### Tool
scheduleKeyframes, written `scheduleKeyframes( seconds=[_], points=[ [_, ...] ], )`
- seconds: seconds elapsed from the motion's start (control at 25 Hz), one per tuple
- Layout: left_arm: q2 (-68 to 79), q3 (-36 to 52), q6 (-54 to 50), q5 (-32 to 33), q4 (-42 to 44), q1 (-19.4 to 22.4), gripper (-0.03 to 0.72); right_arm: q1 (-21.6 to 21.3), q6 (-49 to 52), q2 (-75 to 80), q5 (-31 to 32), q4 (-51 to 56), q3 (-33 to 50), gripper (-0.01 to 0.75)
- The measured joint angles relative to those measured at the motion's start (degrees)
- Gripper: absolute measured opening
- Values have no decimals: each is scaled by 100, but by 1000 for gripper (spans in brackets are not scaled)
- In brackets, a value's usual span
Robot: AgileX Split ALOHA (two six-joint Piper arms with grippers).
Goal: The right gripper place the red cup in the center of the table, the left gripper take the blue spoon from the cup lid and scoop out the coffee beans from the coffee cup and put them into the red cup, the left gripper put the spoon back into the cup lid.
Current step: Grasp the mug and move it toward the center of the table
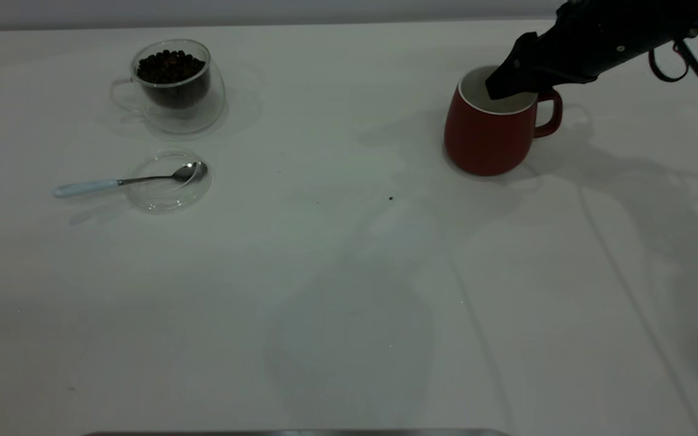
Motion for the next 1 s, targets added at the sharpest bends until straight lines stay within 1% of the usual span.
scheduleKeyframes(
  seconds=[0.2,0.36,0.76,1.0],
  points=[
    [-4,0,0,0,0,0,350,350,0,104,-137,35,17,516],
    [-4,0,0,0,0,0,350,640,-74,130,-320,322,17,491],
    [-4,0,0,0,0,0,350,1220,-997,140,-915,1558,17,488],
    [-4,0,0,0,0,0,350,1510,-1263,287,-967,1652,-241,488]
  ],
)
